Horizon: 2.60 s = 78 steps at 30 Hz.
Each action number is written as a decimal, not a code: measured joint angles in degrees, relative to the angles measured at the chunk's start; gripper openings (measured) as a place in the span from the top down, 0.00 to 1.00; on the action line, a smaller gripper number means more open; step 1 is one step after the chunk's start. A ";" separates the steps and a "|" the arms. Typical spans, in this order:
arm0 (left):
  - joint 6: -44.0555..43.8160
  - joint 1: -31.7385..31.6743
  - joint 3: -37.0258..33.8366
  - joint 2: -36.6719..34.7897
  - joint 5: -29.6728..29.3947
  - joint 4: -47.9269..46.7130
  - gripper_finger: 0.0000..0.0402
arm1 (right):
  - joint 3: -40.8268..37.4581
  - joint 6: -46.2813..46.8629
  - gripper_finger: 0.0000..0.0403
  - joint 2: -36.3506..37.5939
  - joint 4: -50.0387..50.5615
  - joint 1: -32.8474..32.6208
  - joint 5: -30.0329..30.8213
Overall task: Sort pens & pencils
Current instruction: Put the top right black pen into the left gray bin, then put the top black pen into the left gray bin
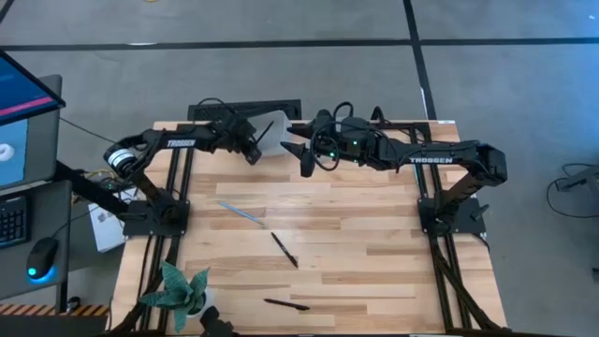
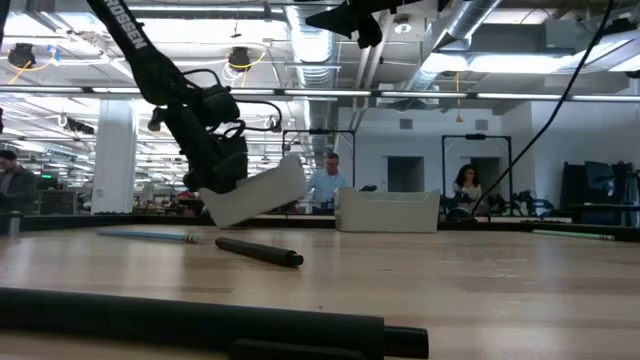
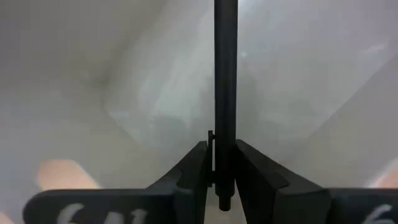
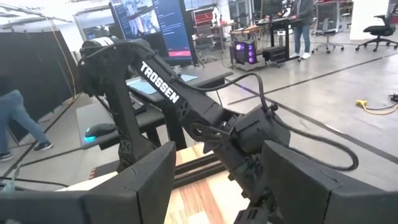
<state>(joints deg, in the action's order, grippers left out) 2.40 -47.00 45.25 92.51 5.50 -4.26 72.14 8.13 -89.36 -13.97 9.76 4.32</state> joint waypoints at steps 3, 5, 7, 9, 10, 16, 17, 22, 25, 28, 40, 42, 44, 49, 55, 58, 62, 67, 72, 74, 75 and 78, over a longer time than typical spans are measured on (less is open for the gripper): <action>0.84 0.16 0.00 -0.02 -0.19 -0.27 0.83 | 0.00 0.85 0.35 0.00 0.25 0.00 0.00; 1.46 0.27 0.00 -0.02 -0.10 -0.13 0.82 | 0.00 0.91 0.35 0.00 0.25 0.00 0.00; 2.08 0.26 0.00 -0.02 0.13 -0.15 0.82 | 0.00 0.91 0.35 0.00 0.25 0.00 0.00; 2.56 0.24 0.00 -0.02 0.11 -0.21 0.82 | 0.00 0.91 0.35 0.00 0.25 0.00 0.00; 2.57 0.24 0.00 -0.02 0.11 -0.19 0.82 | 0.00 0.91 0.35 0.00 0.24 0.00 0.00; 2.57 0.24 0.00 -0.02 -0.02 0.51 0.82 | 0.00 0.91 0.35 0.00 0.23 0.00 0.00; 2.46 0.24 0.00 -0.02 -0.02 0.94 0.82 | 0.00 0.91 0.35 0.00 0.25 0.00 0.00; 1.28 0.24 0.00 -0.02 -0.07 2.23 0.82 | 0.00 0.91 0.35 0.00 0.23 0.00 0.00; 0.00 0.24 0.00 -0.02 -0.09 2.67 0.82 | 0.00 0.93 0.35 0.00 0.23 0.00 0.00; -0.16 0.24 0.00 -0.02 -0.18 2.45 0.82 | 0.00 0.92 0.35 0.00 0.23 0.00 0.01; -4.17 0.24 0.02 -0.04 -0.20 1.15 0.82 | 0.00 0.93 0.35 0.00 0.23 0.00 0.00; -4.18 0.24 0.02 -0.04 -0.19 1.13 0.82 | 0.00 0.94 0.35 0.00 0.23 0.00 0.01; -4.24 0.24 0.02 -0.04 -0.18 1.16 0.82 | 0.00 0.98 0.35 0.00 0.23 0.00 0.00; -5.23 0.24 0.02 -0.04 -0.19 1.16 0.82 | 0.00 1.00 0.35 0.00 0.23 0.00 0.00; -6.25 0.24 0.02 -0.04 -0.20 1.19 0.82 | 0.00 1.00 0.35 0.00 0.22 0.00 0.00; -6.74 0.24 0.02 -0.04 -0.17 1.40 0.80 | 0.00 1.00 0.35 0.00 0.23 0.00 0.00; -7.91 0.24 0.02 -0.04 -0.20 1.81 0.76 | 0.00 1.00 0.35 0.00 0.23 0.00 0.00; -8.85 0.24 0.02 -0.04 -0.20 1.93 0.68 | 0.00 0.98 0.35 0.00 0.23 0.00 0.00; -10.98 0.24 0.02 -0.04 -0.24 1.95 0.64 | 0.00 0.98 0.35 0.00 0.23 0.00 0.00; -12.15 0.24 0.02 -0.04 -0.24 1.95 0.63 | 0.00 0.98 0.35 0.00 0.23 0.00 0.00; -12.57 0.24 0.02 -0.04 -0.24 1.97 0.62 | 0.00 0.98 0.35 0.00 0.23 0.00 0.00; -13.01 0.24 0.02 -0.04 -0.26 2.09 0.62 | 0.00 0.96 0.35 0.00 0.23 0.00 0.00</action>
<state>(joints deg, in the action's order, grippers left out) -10.61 -46.76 45.28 92.47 5.23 -2.17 72.14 9.08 -89.36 -13.74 9.76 4.32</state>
